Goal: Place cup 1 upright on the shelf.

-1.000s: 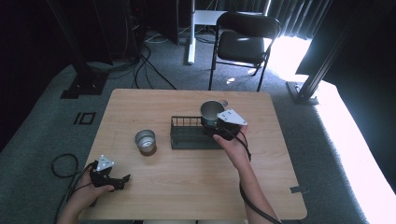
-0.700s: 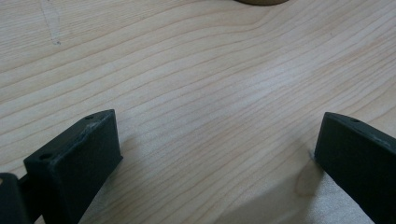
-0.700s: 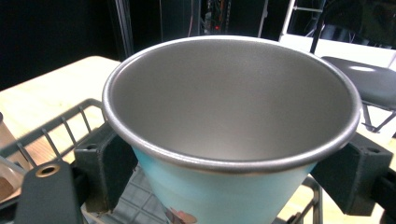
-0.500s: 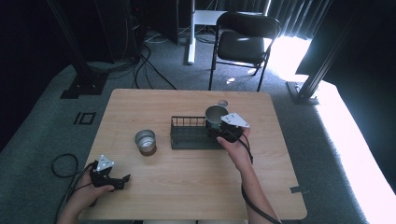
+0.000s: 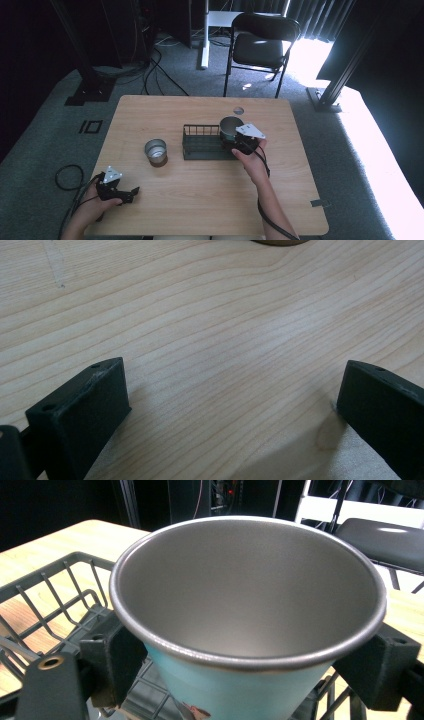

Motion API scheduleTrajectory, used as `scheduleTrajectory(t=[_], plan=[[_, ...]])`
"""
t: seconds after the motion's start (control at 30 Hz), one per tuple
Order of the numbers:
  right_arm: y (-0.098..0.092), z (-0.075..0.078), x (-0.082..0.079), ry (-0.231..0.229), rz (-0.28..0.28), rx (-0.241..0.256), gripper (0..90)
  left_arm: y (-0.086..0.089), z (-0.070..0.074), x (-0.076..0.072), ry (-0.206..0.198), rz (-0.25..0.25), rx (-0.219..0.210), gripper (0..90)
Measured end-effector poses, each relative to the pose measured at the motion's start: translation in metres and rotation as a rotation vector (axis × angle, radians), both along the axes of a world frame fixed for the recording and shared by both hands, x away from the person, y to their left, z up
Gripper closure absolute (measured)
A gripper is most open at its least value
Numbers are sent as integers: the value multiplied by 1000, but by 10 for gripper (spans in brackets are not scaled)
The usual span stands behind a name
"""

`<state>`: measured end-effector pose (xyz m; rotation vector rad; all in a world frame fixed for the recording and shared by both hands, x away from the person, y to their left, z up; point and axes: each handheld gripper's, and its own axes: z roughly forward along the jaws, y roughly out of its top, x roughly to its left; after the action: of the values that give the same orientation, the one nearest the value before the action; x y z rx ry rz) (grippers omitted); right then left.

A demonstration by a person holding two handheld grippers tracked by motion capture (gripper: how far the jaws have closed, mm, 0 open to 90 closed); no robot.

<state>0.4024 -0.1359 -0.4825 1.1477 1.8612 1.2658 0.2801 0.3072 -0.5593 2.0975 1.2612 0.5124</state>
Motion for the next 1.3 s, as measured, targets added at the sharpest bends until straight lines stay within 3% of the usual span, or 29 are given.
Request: scheduleTrajectory(t=[0.4, 0.57, 1.3], plan=[[-1, -1, -2, -4, 9, -5, 146, 0, 0, 0, 0, 0, 0, 9], [-5, 1, -3, 15, 11, -1, 130, 0, 0, 0, 0, 0, 0, 9], [-18, 4, -28, 17, 31, -24, 109, 0, 0, 0, 0, 0, 0, 9]])
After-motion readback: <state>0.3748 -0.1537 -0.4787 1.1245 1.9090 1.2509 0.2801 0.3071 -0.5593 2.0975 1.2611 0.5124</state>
